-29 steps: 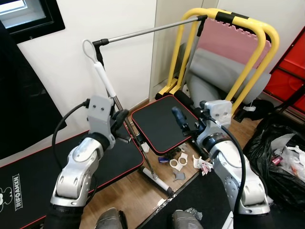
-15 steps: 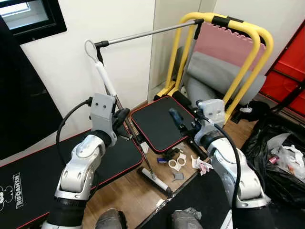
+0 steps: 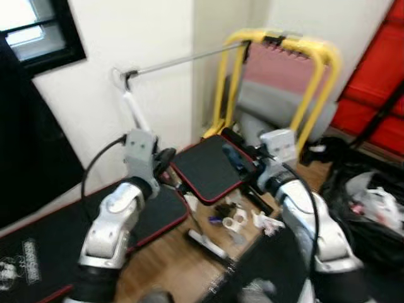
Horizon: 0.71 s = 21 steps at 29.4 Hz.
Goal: Sweep floor
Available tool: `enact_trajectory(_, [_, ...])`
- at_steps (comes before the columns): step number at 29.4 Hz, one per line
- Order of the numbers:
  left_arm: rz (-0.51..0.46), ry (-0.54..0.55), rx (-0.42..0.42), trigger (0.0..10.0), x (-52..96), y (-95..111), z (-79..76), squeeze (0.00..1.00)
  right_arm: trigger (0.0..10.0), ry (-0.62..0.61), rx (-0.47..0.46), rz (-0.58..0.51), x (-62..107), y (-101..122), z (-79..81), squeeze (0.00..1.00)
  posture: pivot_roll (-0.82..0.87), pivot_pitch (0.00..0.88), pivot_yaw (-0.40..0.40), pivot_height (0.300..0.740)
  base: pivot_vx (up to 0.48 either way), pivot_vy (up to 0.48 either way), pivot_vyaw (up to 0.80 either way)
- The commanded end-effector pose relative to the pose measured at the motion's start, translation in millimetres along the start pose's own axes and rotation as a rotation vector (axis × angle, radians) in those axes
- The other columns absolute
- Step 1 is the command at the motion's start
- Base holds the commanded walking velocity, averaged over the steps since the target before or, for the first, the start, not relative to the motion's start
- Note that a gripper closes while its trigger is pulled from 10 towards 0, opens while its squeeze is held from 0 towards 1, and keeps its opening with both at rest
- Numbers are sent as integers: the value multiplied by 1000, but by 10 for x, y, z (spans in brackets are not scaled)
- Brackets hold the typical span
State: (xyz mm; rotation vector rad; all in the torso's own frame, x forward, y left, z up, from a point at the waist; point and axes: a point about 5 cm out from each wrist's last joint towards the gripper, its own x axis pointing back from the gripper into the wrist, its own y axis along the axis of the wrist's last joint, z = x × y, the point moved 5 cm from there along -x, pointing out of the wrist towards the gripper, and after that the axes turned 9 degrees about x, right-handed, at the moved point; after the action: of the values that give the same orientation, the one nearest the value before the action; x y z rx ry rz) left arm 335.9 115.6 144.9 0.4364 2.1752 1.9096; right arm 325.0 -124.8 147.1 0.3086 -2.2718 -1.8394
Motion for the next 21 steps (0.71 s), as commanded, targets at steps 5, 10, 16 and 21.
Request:
enact_trajectory(5, [4,-16,-2,10000,-18,-17,-45,0,10000,-12,-1,8,6,-18,-48,0,-183,60,-75,740,0,0,0])
enact_trajectory(10, [3,-18,-1,10000,-24,-18,-44,0,10000,-12,3,22,-3,-42,-53,0,-183,59,-77,740,0,0,-126])
enact_trajectory(16, [2,-19,-2,10000,-25,-19,-46,0,10000,-13,-1,29,-8,-55,-54,0,-183,58,-77,740,0,0,-800])
enact_trajectory(21, [2,-21,-2,10000,-22,-22,-55,0,10000,-14,-4,31,-6,-60,-59,0,-183,57,-78,740,0,0,-800])
